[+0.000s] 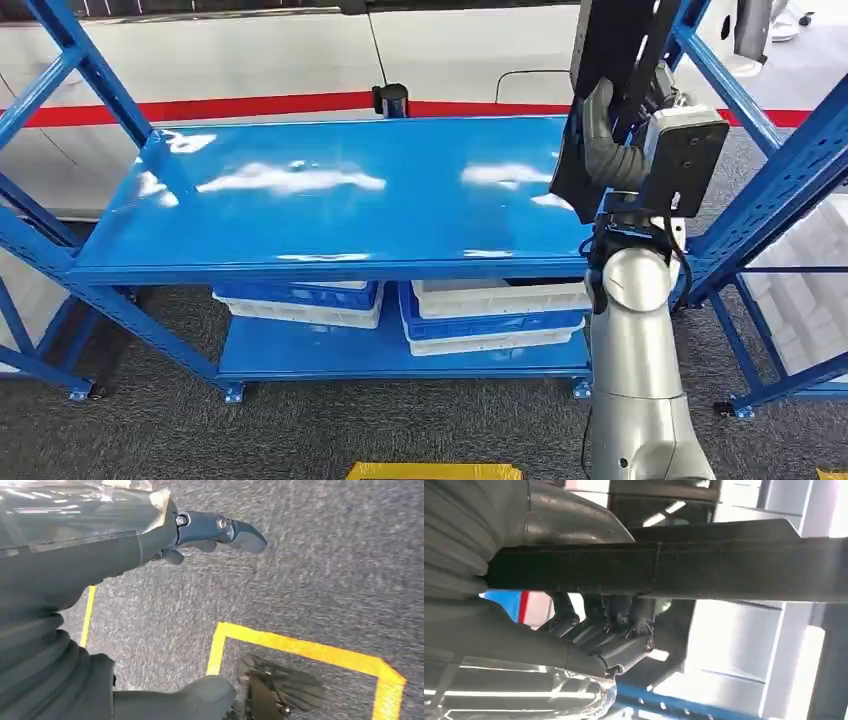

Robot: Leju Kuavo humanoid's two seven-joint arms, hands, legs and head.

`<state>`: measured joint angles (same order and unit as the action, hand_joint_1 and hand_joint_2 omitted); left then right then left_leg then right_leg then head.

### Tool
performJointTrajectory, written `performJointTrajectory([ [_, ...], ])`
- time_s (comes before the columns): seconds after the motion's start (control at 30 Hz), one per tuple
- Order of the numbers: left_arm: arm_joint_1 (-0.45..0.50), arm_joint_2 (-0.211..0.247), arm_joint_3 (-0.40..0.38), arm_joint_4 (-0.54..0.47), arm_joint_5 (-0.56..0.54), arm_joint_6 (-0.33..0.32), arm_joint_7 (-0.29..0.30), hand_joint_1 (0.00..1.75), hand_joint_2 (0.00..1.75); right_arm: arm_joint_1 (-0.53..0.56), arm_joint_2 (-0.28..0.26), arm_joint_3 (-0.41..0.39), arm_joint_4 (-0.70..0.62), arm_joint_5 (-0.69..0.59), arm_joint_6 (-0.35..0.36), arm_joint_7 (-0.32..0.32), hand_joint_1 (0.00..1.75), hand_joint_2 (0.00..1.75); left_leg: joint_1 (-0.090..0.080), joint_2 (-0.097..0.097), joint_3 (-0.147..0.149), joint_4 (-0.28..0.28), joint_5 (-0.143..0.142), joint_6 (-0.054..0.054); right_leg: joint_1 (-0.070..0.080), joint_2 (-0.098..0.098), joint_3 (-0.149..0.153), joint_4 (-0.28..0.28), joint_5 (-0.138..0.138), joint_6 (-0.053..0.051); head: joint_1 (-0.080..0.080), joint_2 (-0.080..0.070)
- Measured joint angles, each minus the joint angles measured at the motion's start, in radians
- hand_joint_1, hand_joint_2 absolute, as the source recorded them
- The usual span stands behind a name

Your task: Take the parts from the cabinet and place them on the table.

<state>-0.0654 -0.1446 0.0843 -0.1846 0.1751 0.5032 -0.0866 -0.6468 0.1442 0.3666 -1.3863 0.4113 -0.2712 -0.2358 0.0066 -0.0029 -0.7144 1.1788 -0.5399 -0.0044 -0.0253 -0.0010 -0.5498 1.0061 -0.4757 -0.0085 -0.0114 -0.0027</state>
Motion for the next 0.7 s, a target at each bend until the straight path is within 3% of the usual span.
performJointTrajectory([
  [0.03, -0.001, 0.000, 0.007, 0.000, 0.012, 0.001, 0.000, 0.00, 1.75, -0.011, 0.000, -0.002, 0.000, 0.012, 0.000, 0.000, 1.75, 1.75, 0.003, 0.000, -0.019, 0.078, -0.040, -0.005, 0.001, 0.000, -0.012, 0.001, 0.010, 0.000, 0.000, 0.000],
  [0.07, -0.001, 0.000, 0.017, 0.000, 0.019, 0.004, 0.004, 0.00, 1.75, -0.021, 0.000, -0.003, 0.000, 0.025, -0.001, 0.001, 1.75, 1.75, 0.006, 0.000, -0.027, 0.137, -0.053, -0.009, 0.001, 0.000, -0.025, 0.002, 0.020, 0.001, 0.000, 0.000],
  [0.1, -0.001, 0.001, 0.021, 0.000, 0.023, 0.006, 0.008, 0.00, 1.75, -0.025, 0.000, -0.002, 0.000, 0.033, -0.001, 0.003, 1.75, 1.75, 0.009, 0.000, -0.016, 0.144, -0.041, -0.010, 0.001, 0.000, -0.035, 0.002, 0.028, 0.002, 0.000, 0.000],
  [0.13, -0.001, 0.001, 0.023, 0.000, 0.024, 0.009, 0.013, 0.00, 1.75, -0.028, 0.002, -0.002, 0.000, 0.043, -0.001, 0.007, 1.75, 1.75, 0.010, 0.000, 0.009, 0.120, -0.017, -0.010, 0.001, 0.000, -0.044, 0.003, 0.035, 0.005, -0.001, 0.000],
  [0.2, -0.003, 0.003, 0.025, 0.000, 0.026, 0.011, 0.015, 0.00, 1.75, -0.032, 0.012, 0.001, 0.002, 0.061, -0.001, 0.012, 1.75, 1.75, 0.013, 0.000, 0.124, -0.035, 0.044, -0.004, 0.000, 0.000, -0.061, 0.003, 0.051, 0.014, 0.000, 0.000],
  [0.23, -0.005, 0.003, 0.029, 0.000, 0.029, 0.012, 0.015, 0.00, 1.75, -0.036, 0.020, 0.003, 0.002, 0.066, -0.001, 0.012, 1.75, 1.75, 0.013, -0.001, 0.185, -0.114, 0.042, 0.001, 0.000, 0.000, -0.063, 0.004, 0.057, 0.018, -0.001, 0.000],
  [0.27, -0.008, 0.004, 0.036, 0.000, 0.033, 0.014, 0.015, 0.00, 1.75, -0.041, 0.028, 0.005, 0.005, 0.068, -0.001, 0.013, 1.75, 1.75, 0.006, -0.002, 0.222, -0.173, 0.025, 0.004, 0.006, 0.001, -0.069, 0.005, 0.063, 0.027, 0.000, 0.000],
  [0.33, -0.009, 0.003, 0.043, 0.000, 0.037, 0.025, 0.015, 0.00, 1.75, -0.051, 0.042, 0.011, 0.012, 0.069, -0.001, 0.011, 1.75, 1.75, 0.001, -0.002, 0.212, -0.180, 0.029, 0.011, 0.004, -0.002, -0.074, 0.003, 0.080, 0.040, 0.000, 0.000],
  [0.4, -0.007, 0.000, 0.050, 0.000, 0.047, 0.034, 0.016, 0.00, 1.75, -0.054, 0.056, 0.018, 0.024, 0.062, 0.002, 0.001, 1.75, 1.75, -0.004, 0.000, 0.198, -0.186, 0.050, 0.032, 0.008, -0.001, -0.078, -0.003, 0.098, 0.059, 0.001, 0.000],
  [0.43, -0.008, -0.004, 0.055, 0.000, 0.048, 0.039, 0.015, 0.00, 1.75, -0.058, 0.057, 0.018, 0.033, 0.054, 0.002, -0.005, 1.75, 1.75, 0.004, 0.009, 0.194, -0.190, 0.063, 0.041, 0.002, -0.002, -0.091, 0.011, 0.080, 0.057, 0.001, 0.000],
  [0.5, -0.011, -0.006, 0.067, 0.000, 0.056, 0.044, 0.011, 0.00, 1.75, -0.075, 0.065, 0.018, 0.053, 0.035, 0.005, -0.024, 1.75, 1.75, -0.001, 0.008, 0.157, -0.191, 0.091, 0.061, 0.006, 0.000, -0.138, 0.119, -0.034, 0.035, 0.008, 0.000],
  [0.53, -0.010, -0.008, 0.071, 0.000, 0.056, 0.044, 0.008, 0.00, 1.75, -0.078, 0.066, 0.018, 0.061, 0.028, 0.007, -0.031, 1.75, 1.75, -0.002, 0.009, 0.140, -0.191, 0.105, 0.061, 0.006, 0.000, -0.155, 0.195, -0.084, 0.029, 0.010, 0.000],
  [0.57, -0.010, -0.010, 0.073, 0.000, 0.058, 0.044, 0.005, 0.00, 1.75, -0.080, 0.067, 0.018, 0.067, 0.022, 0.010, -0.035, 1.75, 1.75, -0.004, 0.009, 0.123, -0.189, 0.117, 0.063, 0.006, 0.000, -0.165, 0.261, -0.110, 0.030, 0.009, 0.000],
  [0.6, -0.010, -0.010, 0.077, 0.000, 0.062, 0.042, -0.002, 0.00, 1.75, -0.079, 0.068, 0.018, 0.075, 0.004, 0.017, -0.045, 1.75, 1.75, -0.005, 0.009, 0.107, -0.189, 0.128, 0.063, 0.006, 0.000, -0.166, 0.304, -0.115, 0.038, 0.010, 0.000],
  [0.63, -0.010, -0.011, 0.082, 0.000, 0.067, 0.041, -0.008, 0.00, 1.75, -0.078, 0.069, 0.017, 0.081, -0.011, 0.023, -0.054, 1.75, 1.75, -0.006, 0.009, 0.087, -0.189, 0.143, 0.062, 0.006, 0.000, -0.149, 0.312, -0.092, 0.049, 0.009, 0.000],
  [0.67, -0.010, -0.012, 0.086, 0.000, 0.067, 0.041, -0.011, 0.00, 1.75, -0.078, 0.071, 0.017, 0.085, -0.016, 0.025, -0.057, 1.75, 1.75, -0.007, 0.010, 0.071, -0.188, 0.155, 0.060, 0.007, 0.000, -0.121, 0.286, -0.063, 0.059, 0.010, 0.000],
  [0.7, -0.010, -0.013, 0.092, 0.000, 0.067, 0.041, -0.012, 0.00, 1.75, -0.078, 0.074, 0.016, 0.090, -0.023, 0.029, -0.066, 1.75, 1.75, -0.007, 0.009, 0.054, -0.188, 0.168, 0.057, 0.009, 0.000, -0.067, 0.222, -0.036, 0.065, 0.009, 0.000],
])
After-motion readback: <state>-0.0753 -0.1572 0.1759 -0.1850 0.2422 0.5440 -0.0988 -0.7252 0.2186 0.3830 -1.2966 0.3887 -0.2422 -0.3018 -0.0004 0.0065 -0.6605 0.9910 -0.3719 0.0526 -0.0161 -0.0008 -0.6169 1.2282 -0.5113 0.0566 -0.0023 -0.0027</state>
